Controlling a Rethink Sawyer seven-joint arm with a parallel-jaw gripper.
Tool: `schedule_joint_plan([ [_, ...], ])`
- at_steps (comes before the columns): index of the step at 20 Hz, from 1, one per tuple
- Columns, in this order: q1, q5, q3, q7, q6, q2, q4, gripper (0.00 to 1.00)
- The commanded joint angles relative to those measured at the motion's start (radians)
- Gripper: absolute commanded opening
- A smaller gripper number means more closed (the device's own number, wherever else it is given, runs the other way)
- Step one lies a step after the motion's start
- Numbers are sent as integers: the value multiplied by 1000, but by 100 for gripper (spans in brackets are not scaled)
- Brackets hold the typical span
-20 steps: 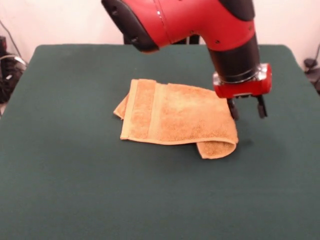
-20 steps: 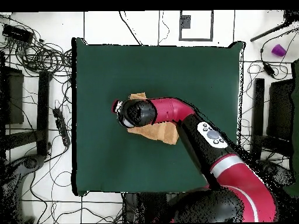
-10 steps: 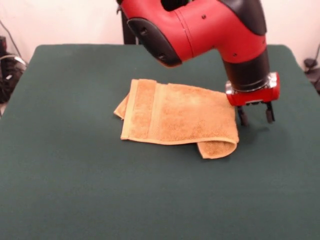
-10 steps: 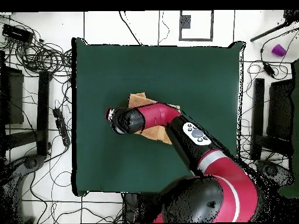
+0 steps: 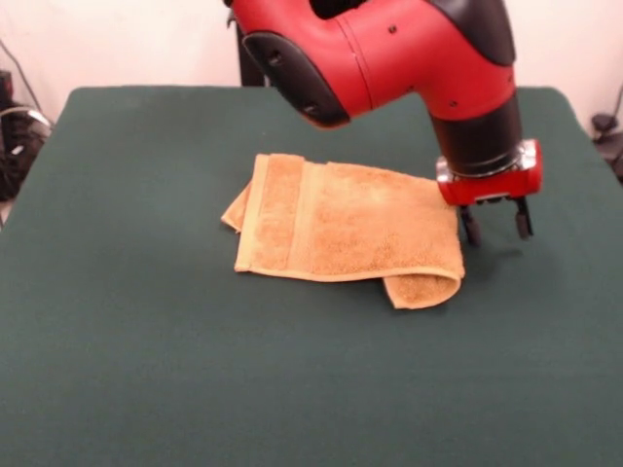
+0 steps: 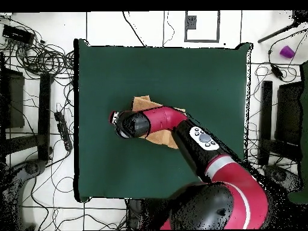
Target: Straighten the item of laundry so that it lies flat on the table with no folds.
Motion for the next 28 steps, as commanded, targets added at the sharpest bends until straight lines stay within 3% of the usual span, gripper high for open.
schedule_joint_plan([
  [1,-39,-30,32,-158,57,33,58,100],
  [10,-96,46,101,-162,166,-57,85,100],
  [17,-100,14,97,-149,114,-31,93,100],
  [28,-178,54,154,-222,249,-112,121,100],
])
